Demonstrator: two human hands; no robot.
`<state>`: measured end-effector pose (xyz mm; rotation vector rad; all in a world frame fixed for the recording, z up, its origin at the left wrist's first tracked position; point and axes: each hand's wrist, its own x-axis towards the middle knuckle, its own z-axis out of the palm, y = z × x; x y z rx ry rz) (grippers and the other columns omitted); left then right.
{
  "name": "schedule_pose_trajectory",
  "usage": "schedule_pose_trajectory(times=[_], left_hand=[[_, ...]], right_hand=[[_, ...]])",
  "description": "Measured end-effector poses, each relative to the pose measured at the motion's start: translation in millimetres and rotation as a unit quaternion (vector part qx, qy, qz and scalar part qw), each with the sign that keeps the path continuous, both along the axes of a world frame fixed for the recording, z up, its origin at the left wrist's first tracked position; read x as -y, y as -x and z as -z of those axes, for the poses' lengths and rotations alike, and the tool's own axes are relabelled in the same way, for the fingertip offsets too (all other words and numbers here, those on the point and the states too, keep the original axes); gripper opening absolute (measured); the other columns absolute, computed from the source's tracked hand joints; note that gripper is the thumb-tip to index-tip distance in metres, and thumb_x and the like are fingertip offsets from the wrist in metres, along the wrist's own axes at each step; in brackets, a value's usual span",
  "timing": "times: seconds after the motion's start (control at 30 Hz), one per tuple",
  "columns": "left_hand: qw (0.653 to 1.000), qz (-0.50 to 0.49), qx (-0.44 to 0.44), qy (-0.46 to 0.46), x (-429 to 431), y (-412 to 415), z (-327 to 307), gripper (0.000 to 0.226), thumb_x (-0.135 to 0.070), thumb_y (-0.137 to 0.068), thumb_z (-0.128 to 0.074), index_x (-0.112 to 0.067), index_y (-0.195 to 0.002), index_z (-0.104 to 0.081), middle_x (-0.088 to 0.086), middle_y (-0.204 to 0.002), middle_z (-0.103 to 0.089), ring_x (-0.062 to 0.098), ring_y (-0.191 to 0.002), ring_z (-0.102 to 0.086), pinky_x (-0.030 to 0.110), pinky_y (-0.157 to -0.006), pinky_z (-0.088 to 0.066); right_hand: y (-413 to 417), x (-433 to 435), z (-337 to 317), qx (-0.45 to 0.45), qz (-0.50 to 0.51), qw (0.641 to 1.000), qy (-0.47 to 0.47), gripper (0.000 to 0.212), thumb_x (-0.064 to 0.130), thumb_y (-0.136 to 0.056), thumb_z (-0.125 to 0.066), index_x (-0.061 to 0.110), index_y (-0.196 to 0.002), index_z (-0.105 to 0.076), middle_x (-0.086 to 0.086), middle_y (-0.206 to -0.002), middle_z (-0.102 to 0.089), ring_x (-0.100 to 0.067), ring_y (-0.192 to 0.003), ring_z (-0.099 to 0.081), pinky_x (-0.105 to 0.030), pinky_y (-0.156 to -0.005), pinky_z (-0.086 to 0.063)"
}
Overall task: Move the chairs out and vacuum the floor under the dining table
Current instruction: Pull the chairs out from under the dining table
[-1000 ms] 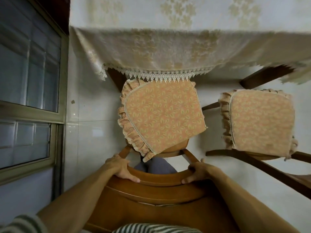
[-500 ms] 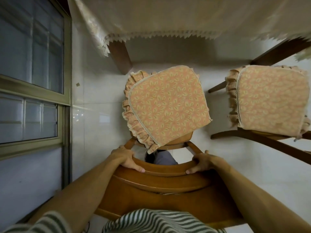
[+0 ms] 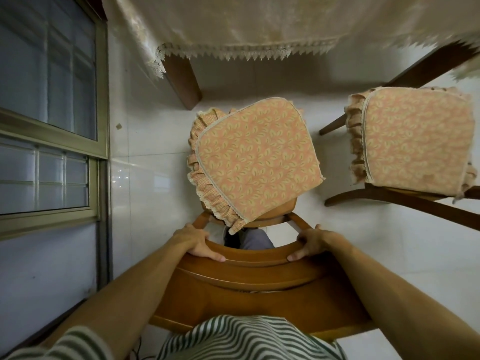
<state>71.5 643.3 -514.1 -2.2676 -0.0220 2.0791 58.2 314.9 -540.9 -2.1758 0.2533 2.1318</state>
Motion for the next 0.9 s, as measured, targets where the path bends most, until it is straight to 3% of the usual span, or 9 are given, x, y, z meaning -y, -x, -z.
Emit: schedule_pose_trajectory(times=[0.27, 0.33, 0.43, 0.53, 0.73, 0.9], left_hand=[[1.0, 0.014, -0.022, 0.003, 4, -4, -5, 0.101, -0.085, -0.068, -0.057, -0.033, -0.151, -0.03, 0.014, -0.155, -0.026, 0.035, -0.14, -0.034, 0.049, -0.112, -0.037], [0.999, 0.043, 0.013, 0.02, 11, -11, -14, 0.097, -0.083, -0.074, -0.053, -0.032, -0.152, -0.028, 0.013, -0.156, -0.029, 0.034, -0.139, -0.036, 0.047, -0.11, -0.038], [0.987, 0.043, 0.128, 0.087, 22, -29, -32, 0.093, -0.081, -0.078, -0.047, -0.03, -0.153, -0.024, 0.009, -0.156, -0.034, 0.034, -0.137, -0.04, 0.046, -0.107, -0.04], [0.959, 0.024, 0.236, 0.157, 32, -54, -60, 0.085, -0.076, -0.08, -0.045, -0.029, -0.149, -0.03, 0.008, -0.149, -0.044, 0.033, -0.13, -0.046, 0.045, -0.101, -0.045], [0.874, 0.066, 0.428, 0.218, 69, -99, -152, 0.073, -0.066, -0.09, -0.043, -0.022, -0.146, -0.032, 0.009, -0.145, -0.045, 0.031, -0.129, -0.045, 0.044, -0.102, -0.043], [0.813, 0.111, 0.512, 0.253, 119, -119, -234, 0.07, -0.067, -0.091, -0.039, -0.024, -0.146, -0.03, 0.004, -0.14, -0.048, 0.026, -0.126, -0.048, 0.042, -0.101, -0.044]], right_hand=[[0, -1, -6, 0.01, 0.025, 1.0, -0.001, 0.103, 0.076, -0.065, -0.07, 0.029, -0.149, -0.035, -0.006, -0.153, -0.03, -0.032, -0.141, -0.03, -0.049, -0.115, -0.03], [-3, -4, -13, 0.036, 0.035, 0.999, -0.007, 0.101, 0.075, -0.068, -0.068, 0.031, -0.151, -0.029, -0.002, -0.155, -0.032, -0.031, -0.141, -0.032, -0.049, -0.116, -0.03], [-25, -8, -38, 0.148, 0.058, 0.986, -0.045, 0.082, 0.063, -0.086, -0.059, 0.027, -0.151, -0.027, -0.001, -0.153, -0.039, -0.03, -0.138, -0.039, -0.046, -0.114, -0.035], [-54, -11, -84, 0.264, 0.122, 0.954, -0.069, 0.078, 0.06, -0.091, -0.053, 0.019, -0.152, -0.027, -0.01, -0.153, -0.039, -0.03, -0.136, -0.042, -0.045, -0.112, -0.036], [-86, 0, -193, 0.45, 0.102, 0.883, -0.09, 0.075, 0.06, -0.093, -0.049, 0.023, -0.152, -0.025, -0.007, -0.152, -0.041, -0.027, -0.133, -0.046, -0.046, -0.109, -0.041], [-81, 45, -275, 0.558, 0.103, 0.821, -0.063, 0.071, 0.056, -0.093, -0.051, 0.024, -0.152, -0.027, -0.008, -0.146, -0.046, -0.023, -0.121, -0.055, -0.037, -0.102, -0.044]])
